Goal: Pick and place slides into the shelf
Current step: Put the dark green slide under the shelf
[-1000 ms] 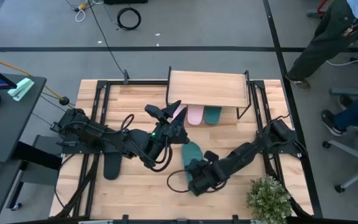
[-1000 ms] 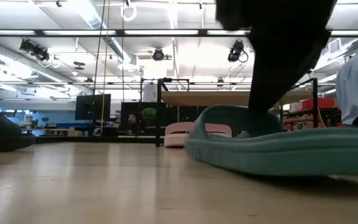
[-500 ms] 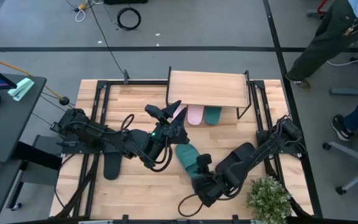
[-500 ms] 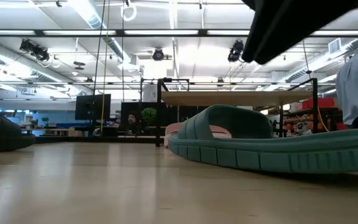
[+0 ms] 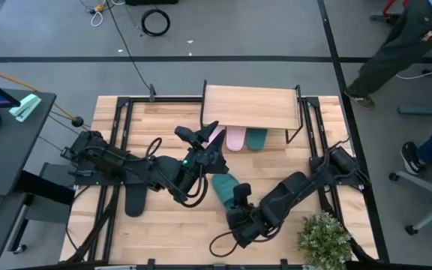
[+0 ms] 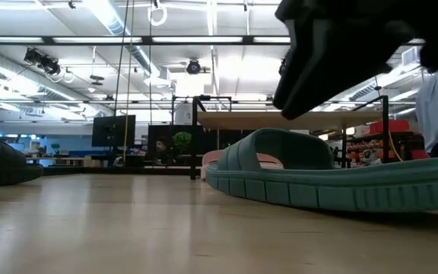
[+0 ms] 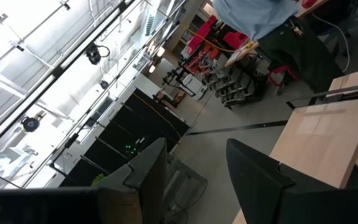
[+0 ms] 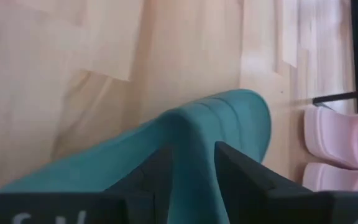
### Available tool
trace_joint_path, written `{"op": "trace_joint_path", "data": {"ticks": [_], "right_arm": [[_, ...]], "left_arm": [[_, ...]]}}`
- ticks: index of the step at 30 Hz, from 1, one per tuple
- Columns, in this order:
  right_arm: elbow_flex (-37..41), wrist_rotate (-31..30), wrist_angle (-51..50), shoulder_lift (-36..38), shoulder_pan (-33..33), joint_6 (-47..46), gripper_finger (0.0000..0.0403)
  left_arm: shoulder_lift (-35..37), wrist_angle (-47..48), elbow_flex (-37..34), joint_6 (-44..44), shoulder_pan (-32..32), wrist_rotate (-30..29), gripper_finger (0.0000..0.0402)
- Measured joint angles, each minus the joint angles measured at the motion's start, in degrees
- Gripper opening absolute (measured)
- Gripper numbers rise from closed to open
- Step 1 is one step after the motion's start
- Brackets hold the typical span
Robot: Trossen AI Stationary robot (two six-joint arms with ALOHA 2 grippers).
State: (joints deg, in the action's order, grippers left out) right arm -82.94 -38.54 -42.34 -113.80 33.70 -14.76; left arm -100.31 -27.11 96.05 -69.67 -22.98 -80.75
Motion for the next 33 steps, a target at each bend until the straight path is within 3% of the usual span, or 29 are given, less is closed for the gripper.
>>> {"op": "trace_joint_path", "data": {"ticks": [12,17,22,25,30,33], "right_arm": [[4.2,3.11,2.92,0.01,-2.74,-0.22,0.0125],[5.71,-3.52,3.1,0.0,-3.13,0.44,0.0125],[7.9,-4.71,5.36,0.0,-6.57,1.37,0.0123],[9.42,-5.1,7.62,0.0,-9.09,-0.85,0.0104],[10.03,-5.5,7.51,0.0,-11.46,-3.78,0.0017],[9.18,-7.03,7.16,0.11,-10.93,-6.86,0.0017]], "left_arm": [[0.0,0.0,0.0,0.0,0.0,0.0,0.0172],[0.0,0.0,0.0,0.02,0.0,-0.01,0.0173],[0.0,0.0,0.0,0.02,0.0,0.0,0.0172],[0.0,0.0,0.0,0.02,0.0,0.0,0.0173],[0.0,0.0,0.0,0.02,0.0,-0.02,0.0172],[0.0,0.0,0.0,0.02,0.0,0.0,0.0173]]}}
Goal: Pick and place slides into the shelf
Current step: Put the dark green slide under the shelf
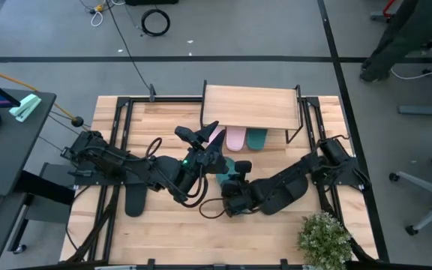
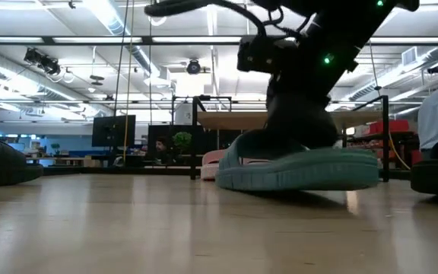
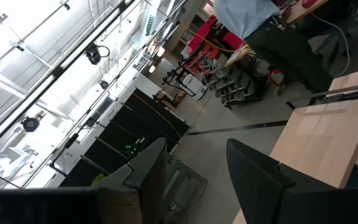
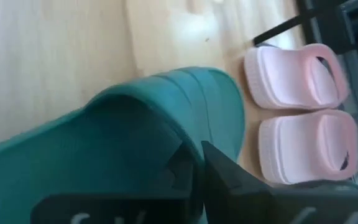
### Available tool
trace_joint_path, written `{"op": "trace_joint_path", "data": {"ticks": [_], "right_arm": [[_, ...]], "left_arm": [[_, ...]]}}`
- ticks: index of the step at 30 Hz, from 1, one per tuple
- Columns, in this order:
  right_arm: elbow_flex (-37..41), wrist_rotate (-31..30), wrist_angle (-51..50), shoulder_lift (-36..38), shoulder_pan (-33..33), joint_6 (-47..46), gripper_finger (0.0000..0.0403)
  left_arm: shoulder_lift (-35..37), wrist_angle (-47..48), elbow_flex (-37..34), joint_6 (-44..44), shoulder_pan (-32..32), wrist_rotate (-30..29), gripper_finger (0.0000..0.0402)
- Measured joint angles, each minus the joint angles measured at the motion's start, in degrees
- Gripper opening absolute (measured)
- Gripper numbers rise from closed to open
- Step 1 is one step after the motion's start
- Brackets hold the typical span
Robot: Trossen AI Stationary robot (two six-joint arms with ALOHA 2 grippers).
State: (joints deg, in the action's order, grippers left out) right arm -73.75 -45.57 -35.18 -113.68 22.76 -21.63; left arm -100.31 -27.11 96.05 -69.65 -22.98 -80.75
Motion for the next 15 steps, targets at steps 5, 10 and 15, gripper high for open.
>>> {"op": "trace_joint_path", "data": {"ticks": [5,10,15], "right_arm": [[-0.79,-2.54,-4.08,2.75,3.56,-9.51,0.0011],[-0.68,-1.61,-20.88,4.31,4.93,-26.6,0.0011],[-0.68,-0.6,-35.35,4.39,5.22,-38.97,0.0011]], "left_arm": [[0.0,0.02,0.0,-0.02,0.0,-0.02,0.0172],[0.0,0.02,0.0,-0.02,0.0,-0.02,0.0173],[0.0,0.03,0.0,-0.02,0.0,-0.02,0.0172]]}}
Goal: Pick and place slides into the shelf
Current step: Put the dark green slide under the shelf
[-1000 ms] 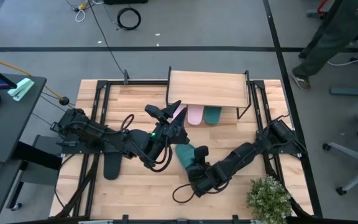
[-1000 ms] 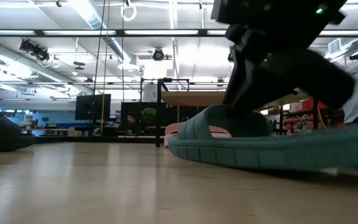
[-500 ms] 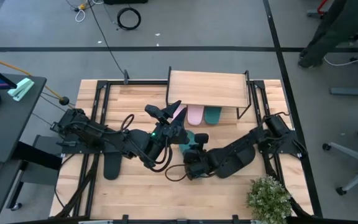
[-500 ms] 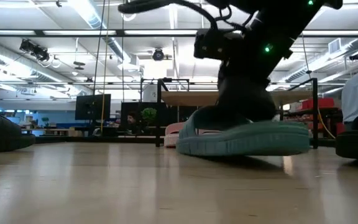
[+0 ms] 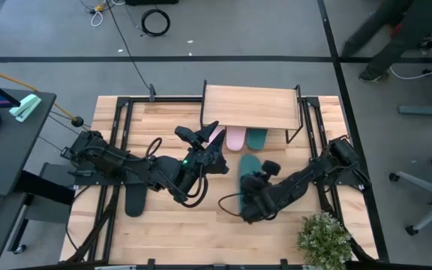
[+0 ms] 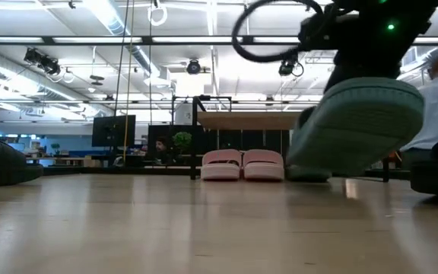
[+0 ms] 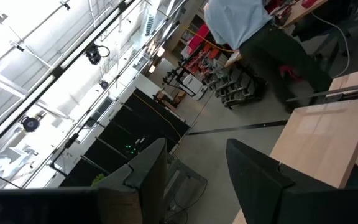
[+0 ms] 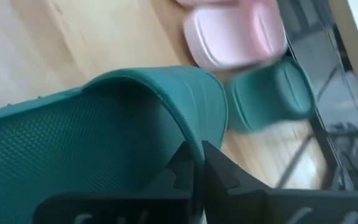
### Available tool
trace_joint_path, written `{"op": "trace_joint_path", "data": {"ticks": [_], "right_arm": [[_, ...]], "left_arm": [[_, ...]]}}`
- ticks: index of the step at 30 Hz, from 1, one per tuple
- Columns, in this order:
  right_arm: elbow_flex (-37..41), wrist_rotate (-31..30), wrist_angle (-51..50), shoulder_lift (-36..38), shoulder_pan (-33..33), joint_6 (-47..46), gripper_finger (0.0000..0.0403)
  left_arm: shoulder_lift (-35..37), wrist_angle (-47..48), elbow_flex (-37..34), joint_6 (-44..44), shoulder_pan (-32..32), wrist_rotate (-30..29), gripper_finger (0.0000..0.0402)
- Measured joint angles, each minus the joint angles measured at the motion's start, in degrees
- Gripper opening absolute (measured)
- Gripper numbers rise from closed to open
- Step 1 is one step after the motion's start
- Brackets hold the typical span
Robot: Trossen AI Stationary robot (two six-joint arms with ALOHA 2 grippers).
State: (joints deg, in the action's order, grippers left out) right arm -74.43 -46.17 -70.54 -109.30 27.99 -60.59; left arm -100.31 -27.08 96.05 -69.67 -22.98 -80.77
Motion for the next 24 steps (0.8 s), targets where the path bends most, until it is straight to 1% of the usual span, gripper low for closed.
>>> {"op": "trace_joint_path", "data": {"ticks": [5,7,10,12,18,24], "right_arm": [[0.0,1.62,-4.87,0.0,-0.28,-2.83,0.0011],[0.0,2.81,-6.86,0.0,-0.22,-5.43,0.0011],[0.0,4.35,-12.75,0.0,-0.46,-11.13,0.0011],[0.28,4.52,-14.87,0.02,-1.03,-12.7,0.001],[2.89,4.64,-16.1,0.07,-3.27,-8.86,0.001],[7.59,7.57,-16.21,0.07,-6.62,-8.21,0.001]], "left_arm": [[0.0,0.01,0.0,0.0,0.0,0.0,0.0173],[0.0,0.01,0.0,0.0,0.0,0.0,0.0173],[0.0,0.01,0.0,0.0,0.0,0.0,0.0172],[0.0,0.01,0.0,-0.01,0.0,0.0,0.0172],[0.0,0.01,0.0,0.0,0.0,0.0,0.0172],[0.0,0.01,0.0,-0.02,0.0,0.0,0.0173]]}}
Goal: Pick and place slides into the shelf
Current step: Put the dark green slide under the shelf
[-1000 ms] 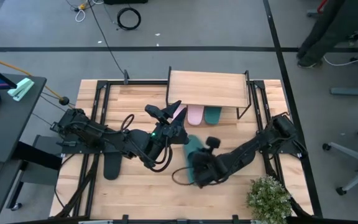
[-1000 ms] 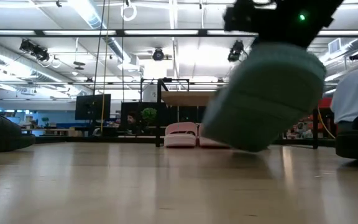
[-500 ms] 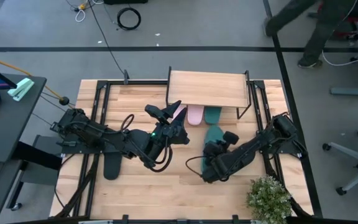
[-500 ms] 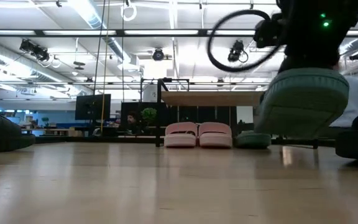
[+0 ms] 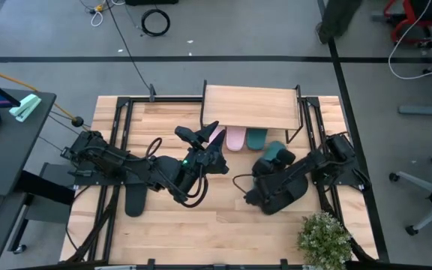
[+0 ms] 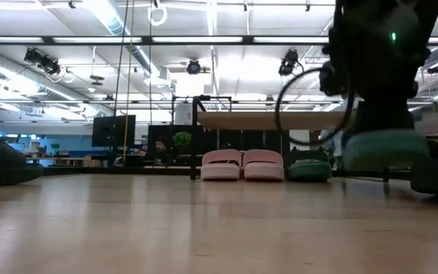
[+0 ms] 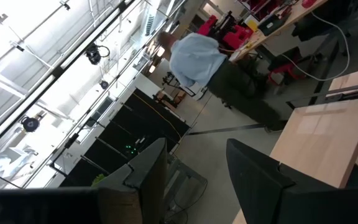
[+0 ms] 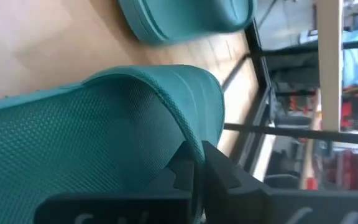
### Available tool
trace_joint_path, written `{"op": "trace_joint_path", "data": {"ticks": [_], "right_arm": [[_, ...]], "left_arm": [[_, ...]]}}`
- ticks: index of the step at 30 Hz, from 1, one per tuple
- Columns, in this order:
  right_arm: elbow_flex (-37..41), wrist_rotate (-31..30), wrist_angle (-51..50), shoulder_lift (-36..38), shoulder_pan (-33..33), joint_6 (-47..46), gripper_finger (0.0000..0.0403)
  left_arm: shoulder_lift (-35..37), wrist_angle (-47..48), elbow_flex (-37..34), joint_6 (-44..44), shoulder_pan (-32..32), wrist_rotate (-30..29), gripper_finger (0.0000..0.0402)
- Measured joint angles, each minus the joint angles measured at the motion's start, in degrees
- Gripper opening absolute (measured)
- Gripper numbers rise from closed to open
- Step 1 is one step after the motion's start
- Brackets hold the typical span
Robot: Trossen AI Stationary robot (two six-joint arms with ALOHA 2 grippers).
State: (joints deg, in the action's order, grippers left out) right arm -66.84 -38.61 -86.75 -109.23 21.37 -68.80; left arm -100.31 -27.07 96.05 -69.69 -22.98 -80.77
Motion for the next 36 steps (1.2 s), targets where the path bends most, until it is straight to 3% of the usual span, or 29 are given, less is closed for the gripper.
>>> {"op": "trace_joint_path", "data": {"ticks": [5,13,29,36], "right_arm": [[4.08,-4.43,2.31,0.0,-2.0,3.34,0.001],[9.15,-6.35,13.1,0.02,-5.35,15.13,0.001],[13.0,-16.7,14.72,0.07,-18.02,27.69,0.001],[13.0,-14.3,14.85,0.07,-20.73,27.06,0.0081]], "left_arm": [[0.0,0.0,0.0,0.02,0.02,-0.01,0.0172],[0.0,0.02,0.0,0.0,0.04,-0.01,0.0172],[0.0,0.02,0.0,0.02,0.05,-0.02,0.0173],[0.0,0.04,0.0,0.01,0.04,-0.01,0.0173]]}}
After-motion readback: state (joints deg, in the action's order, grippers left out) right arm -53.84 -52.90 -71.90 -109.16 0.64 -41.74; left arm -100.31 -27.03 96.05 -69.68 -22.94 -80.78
